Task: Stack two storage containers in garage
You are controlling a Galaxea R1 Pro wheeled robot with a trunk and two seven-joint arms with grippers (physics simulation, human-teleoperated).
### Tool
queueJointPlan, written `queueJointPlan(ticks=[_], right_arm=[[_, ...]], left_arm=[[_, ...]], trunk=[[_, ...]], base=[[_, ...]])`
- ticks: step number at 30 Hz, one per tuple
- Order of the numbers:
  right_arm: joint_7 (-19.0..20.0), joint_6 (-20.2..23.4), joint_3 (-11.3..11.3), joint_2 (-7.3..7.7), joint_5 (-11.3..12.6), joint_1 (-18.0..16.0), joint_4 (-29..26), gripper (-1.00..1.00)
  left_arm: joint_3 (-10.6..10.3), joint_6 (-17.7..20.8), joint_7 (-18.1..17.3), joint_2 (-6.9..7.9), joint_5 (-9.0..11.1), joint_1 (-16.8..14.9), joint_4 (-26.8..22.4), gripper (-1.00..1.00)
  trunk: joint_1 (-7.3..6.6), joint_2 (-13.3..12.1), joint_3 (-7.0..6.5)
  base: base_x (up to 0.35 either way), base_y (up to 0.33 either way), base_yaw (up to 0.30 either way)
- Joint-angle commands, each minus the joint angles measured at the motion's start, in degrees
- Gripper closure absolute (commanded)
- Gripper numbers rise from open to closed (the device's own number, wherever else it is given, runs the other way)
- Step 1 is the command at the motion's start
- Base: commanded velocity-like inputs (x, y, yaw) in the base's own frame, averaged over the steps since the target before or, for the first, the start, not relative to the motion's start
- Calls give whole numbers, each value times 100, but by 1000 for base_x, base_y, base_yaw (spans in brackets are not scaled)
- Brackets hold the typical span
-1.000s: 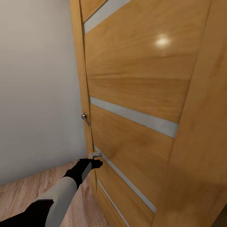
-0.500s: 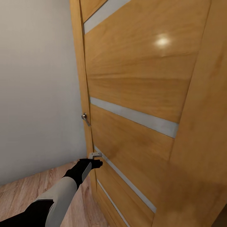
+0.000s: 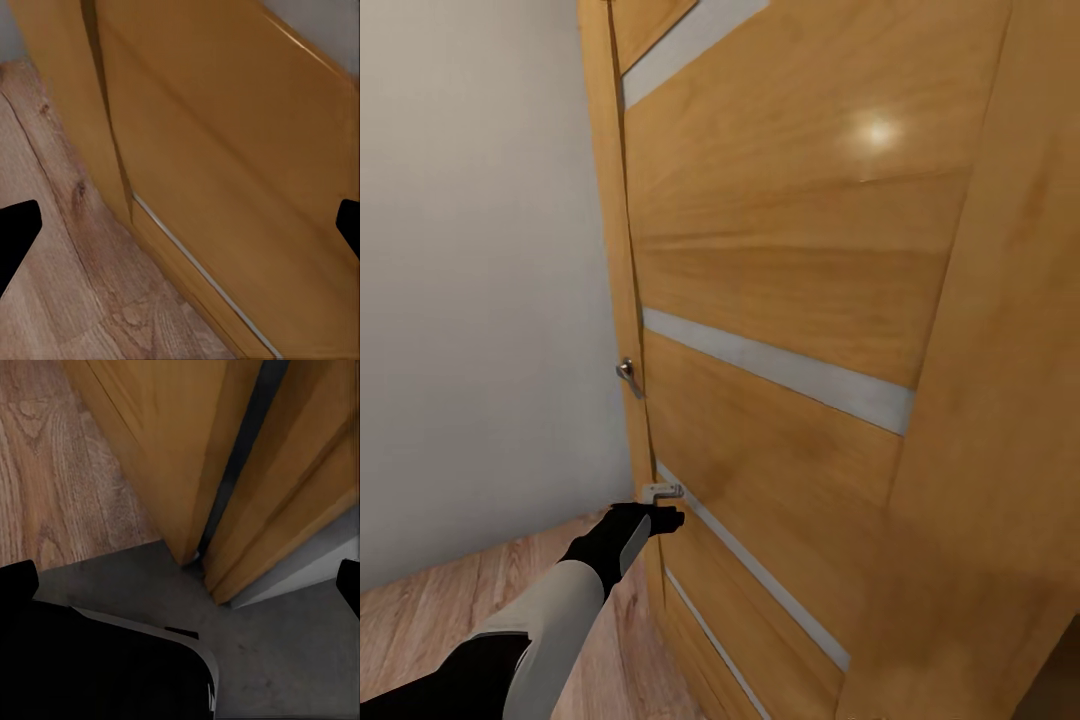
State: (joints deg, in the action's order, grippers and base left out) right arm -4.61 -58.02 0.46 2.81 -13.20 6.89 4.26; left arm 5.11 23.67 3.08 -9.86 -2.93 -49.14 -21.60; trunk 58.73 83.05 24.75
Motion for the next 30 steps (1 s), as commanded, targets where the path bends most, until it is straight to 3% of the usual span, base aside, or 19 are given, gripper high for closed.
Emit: queueJointPlan(ticks=[1,13,30], right_arm=[[-48,-16,3,1,-51,-4,7,-100],[-48,-16,-1,1,-51,-4,5,-100],[-48,-16,3,1,-54,-4,7,-100]], left_arm=[[42,24,-35,-13,150,1,-11,-100],[42,24,-33,-13,151,1,-11,-100],[42,24,-34,-13,152,1,-11,-100]], trunk=[[0,3,3],[0,3,-25],[0,3,-28]], base=[[0,0,-223],[0,0,-245],[0,0,-20]])
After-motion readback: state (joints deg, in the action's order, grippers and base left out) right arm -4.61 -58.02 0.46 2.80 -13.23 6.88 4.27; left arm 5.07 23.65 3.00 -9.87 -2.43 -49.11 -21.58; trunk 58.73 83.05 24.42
